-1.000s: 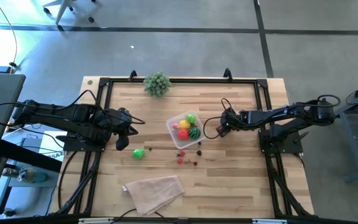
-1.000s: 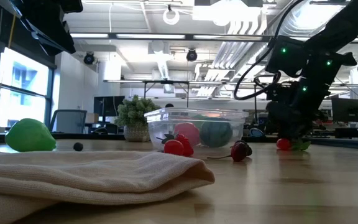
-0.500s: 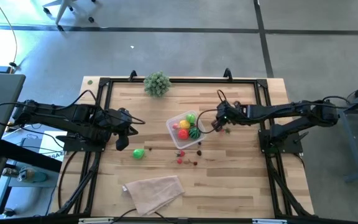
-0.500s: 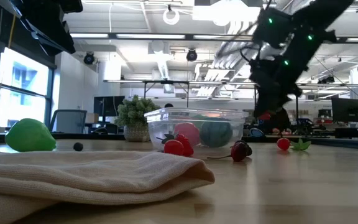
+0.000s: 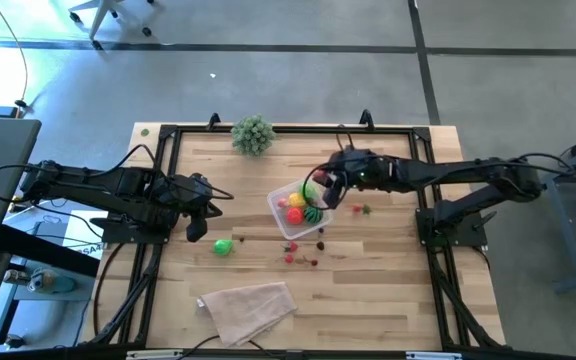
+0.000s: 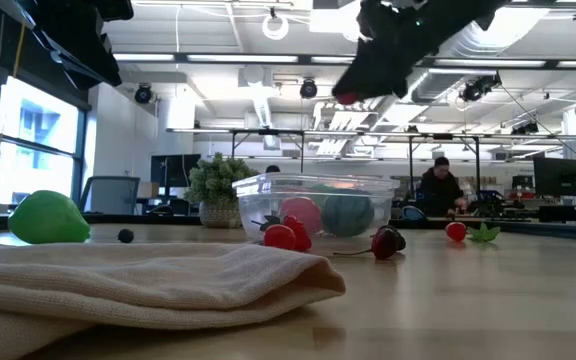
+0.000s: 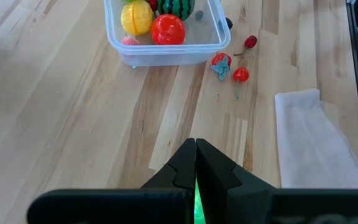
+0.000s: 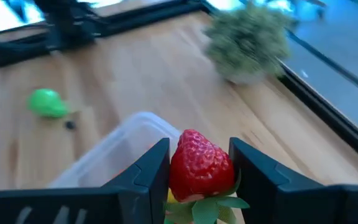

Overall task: Pick and placing Produce into tupperware
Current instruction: Put the red strawberry into the transparent bin, then put the red cherry into the transparent bin

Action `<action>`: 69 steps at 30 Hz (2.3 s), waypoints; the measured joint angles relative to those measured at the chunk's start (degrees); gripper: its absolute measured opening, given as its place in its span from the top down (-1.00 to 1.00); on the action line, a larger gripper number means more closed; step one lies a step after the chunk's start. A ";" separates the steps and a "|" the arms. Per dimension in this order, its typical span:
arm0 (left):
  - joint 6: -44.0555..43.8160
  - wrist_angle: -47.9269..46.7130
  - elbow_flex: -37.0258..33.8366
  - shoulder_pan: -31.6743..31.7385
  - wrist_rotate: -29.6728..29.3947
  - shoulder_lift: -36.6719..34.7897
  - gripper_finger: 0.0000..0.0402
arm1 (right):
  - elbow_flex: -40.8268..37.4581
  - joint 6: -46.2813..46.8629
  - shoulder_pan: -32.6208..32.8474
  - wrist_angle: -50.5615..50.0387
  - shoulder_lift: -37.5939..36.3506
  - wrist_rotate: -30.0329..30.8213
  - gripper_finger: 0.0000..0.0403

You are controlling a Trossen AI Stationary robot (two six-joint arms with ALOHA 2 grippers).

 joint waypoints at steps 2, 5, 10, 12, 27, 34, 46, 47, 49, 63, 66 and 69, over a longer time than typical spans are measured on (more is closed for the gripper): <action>-0.01 0.00 0.01 0.00 0.00 0.00 1.00 | 0.19 -1.42 0.41 2.13 0.98 -2.37 0.37; 0.01 -0.01 0.01 0.01 0.00 0.00 1.00 | 0.19 -2.25 0.76 3.96 2.98 -5.69 0.37; 0.01 0.00 -0.01 0.01 0.00 0.00 1.00 | 0.23 -2.33 0.87 4.09 9.18 -8.22 0.37; -0.01 0.01 0.01 0.01 0.00 0.00 1.00 | 0.23 -2.37 0.87 4.05 12.02 -8.29 0.37; -0.01 -0.01 0.01 0.00 0.00 0.00 1.00 | 0.21 -5.10 0.84 7.29 22.97 -12.29 0.37; -0.01 -0.01 0.00 0.01 0.00 0.00 1.00 | 0.21 -5.36 0.82 7.82 22.97 -12.29 0.37; -0.01 0.00 0.00 0.00 0.00 0.00 1.00 | 0.21 -6.19 0.82 7.84 22.97 -12.27 0.14; -0.01 -0.01 0.01 0.01 0.00 0.00 1.00 | 0.21 -6.19 0.82 7.84 22.97 -12.29 0.12; 0.01 -0.01 0.01 0.00 0.00 0.00 1.00 | 0.21 -6.19 0.82 7.82 22.97 -12.29 0.11; 0.01 0.01 0.01 0.02 0.00 0.00 1.00 | 0.23 -8.29 0.80 5.99 17.39 -12.26 0.10; 0.00 0.00 0.00 0.01 0.00 0.00 1.00 | 0.30 -9.19 0.82 3.02 13.14 -10.02 0.10; 0.00 0.01 -0.01 0.00 0.00 0.02 1.00 | 0.23 -9.22 0.82 -1.37 8.16 -6.04 0.10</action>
